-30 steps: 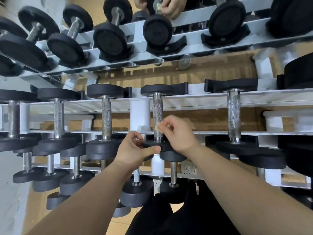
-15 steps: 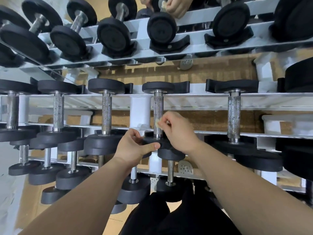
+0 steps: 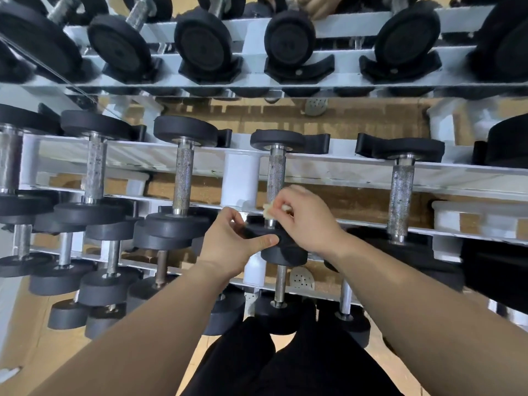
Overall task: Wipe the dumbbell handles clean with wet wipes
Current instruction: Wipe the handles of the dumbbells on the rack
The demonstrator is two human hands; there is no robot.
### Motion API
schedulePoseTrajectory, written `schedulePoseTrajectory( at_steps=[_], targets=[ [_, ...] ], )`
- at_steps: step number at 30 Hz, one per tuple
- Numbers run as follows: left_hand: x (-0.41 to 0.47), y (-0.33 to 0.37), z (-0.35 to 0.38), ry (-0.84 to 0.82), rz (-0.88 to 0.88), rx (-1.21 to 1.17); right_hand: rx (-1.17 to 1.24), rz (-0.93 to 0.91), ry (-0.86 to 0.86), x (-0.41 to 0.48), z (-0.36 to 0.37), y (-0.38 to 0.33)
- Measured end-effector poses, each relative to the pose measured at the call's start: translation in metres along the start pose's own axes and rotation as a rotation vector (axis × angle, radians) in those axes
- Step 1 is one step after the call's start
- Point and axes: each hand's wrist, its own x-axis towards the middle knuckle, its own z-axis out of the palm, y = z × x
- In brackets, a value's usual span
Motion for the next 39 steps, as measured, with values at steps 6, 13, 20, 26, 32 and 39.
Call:
schedulePoseTrajectory(
  at_steps=[6, 13, 20, 26, 32, 39],
  targets=[
    [-0.006, 0.002, 0.013, 0.084, 0.029, 0.123, -0.089, -0.022, 0.216, 0.048, -0.017, -0.006],
    [-0.006, -0.006, 0.025, 0.06, 0.205, 0.176, -0.222, -0.081, 0.118, 0.003, -0.02, 0.002],
    [-0.001, -0.017, 0.014, -0.026, 0.198, 0.048, -0.233, -0.02, 0.188, 0.047, -0.033, -0.009],
    [-0.014, 0.001, 0.037, 0.045, 0.238, 0.091, -0.418, -0.146, 0.056, 0.011, -0.041, -0.003],
    [-0.019, 0.002, 0.043, 0.079, 0.242, 0.093, -0.52, -0.234, -0.04, 0.035, -0.063, -0.017],
    [-0.014, 0.003, 0.034, 0.043, 0.254, 0.137, -0.538, -0.212, -0.146, 0.005, -0.041, -0.021]
  ],
)
